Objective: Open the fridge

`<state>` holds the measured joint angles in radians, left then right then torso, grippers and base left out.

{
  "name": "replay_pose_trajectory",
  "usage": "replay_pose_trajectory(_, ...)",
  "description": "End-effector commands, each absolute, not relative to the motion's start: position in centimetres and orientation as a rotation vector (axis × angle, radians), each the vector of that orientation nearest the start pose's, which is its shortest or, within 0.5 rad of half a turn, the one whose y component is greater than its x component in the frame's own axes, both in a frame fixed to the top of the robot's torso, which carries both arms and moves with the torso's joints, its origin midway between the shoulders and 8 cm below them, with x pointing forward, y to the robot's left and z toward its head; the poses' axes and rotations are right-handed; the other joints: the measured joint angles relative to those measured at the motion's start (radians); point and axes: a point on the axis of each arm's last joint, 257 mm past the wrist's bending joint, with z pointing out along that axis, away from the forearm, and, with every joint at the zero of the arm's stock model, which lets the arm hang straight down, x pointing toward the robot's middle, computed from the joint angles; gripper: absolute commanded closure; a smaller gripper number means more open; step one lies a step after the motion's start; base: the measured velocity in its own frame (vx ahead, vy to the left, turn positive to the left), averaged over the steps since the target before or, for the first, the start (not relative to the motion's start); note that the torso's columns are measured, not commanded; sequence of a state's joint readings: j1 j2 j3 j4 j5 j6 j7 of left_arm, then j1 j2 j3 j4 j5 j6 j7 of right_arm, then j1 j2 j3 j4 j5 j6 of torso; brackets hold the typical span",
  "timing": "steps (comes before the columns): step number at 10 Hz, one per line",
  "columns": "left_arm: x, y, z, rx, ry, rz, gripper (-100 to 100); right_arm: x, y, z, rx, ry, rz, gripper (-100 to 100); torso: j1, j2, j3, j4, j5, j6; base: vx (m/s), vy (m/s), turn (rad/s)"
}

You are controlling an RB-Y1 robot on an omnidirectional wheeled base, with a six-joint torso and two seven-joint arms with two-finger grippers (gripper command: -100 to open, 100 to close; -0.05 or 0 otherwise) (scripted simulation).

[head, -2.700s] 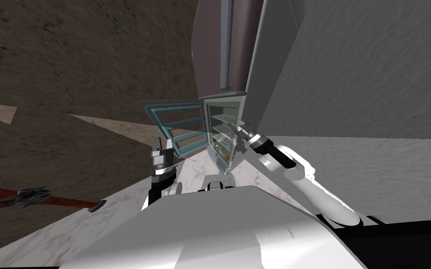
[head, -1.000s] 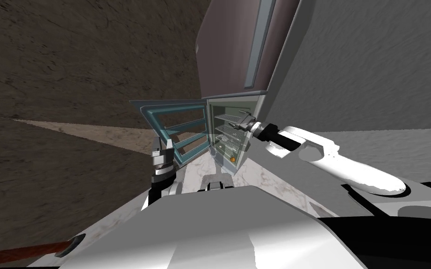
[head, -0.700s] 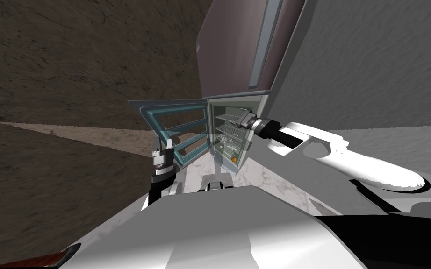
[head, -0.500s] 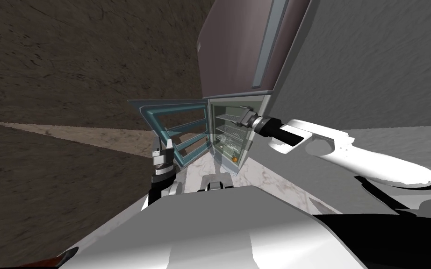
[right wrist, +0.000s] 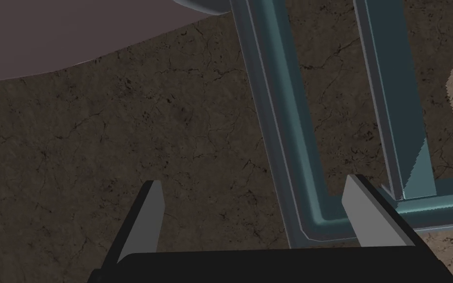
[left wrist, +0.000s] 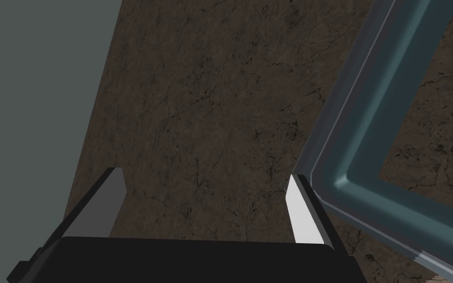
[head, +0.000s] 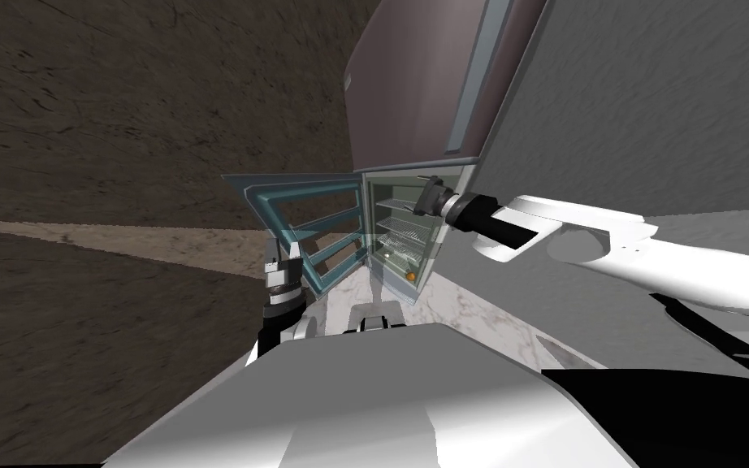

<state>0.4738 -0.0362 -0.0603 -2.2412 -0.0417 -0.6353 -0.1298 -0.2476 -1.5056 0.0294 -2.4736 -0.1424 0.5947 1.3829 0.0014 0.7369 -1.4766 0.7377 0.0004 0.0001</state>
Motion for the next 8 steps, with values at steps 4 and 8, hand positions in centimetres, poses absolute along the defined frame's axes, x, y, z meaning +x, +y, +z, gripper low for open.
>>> replay_pose_trajectory(4, 33.2, 25.2, 4.0, -0.523, 0.55, -1.249, 0, 42.9, -17.6, 16.9, -1.25, 0.852, -0.913, -100, -0.001, 0.002, 0.001, 0.0, 0.0, 0.0, 0.014, 0.106, -0.061)
replay_pose_trajectory(8, 33.2, 25.2, 4.0, -0.523, 0.55, -1.249, 0, 41.8, -16.3, 16.8, -1.294, 0.804, -0.936, -100, -0.005, 0.002, 0.001, 0.0, -0.002, 0.0, 0.004, 0.053, -0.02)
